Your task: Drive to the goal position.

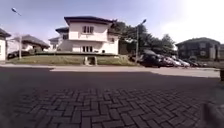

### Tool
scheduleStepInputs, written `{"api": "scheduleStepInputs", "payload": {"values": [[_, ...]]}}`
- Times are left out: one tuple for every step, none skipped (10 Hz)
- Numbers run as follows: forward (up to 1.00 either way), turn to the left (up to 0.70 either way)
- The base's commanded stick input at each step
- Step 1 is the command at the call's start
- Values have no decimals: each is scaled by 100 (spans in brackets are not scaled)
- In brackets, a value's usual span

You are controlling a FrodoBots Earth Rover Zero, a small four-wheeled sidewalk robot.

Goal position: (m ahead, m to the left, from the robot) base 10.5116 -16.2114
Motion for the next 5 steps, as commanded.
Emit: {"api": "scheduleStepInputs", "payload": {"values": [[70,-35],[70,-35],[70,-35],[70,-35],[70,-35]]}}
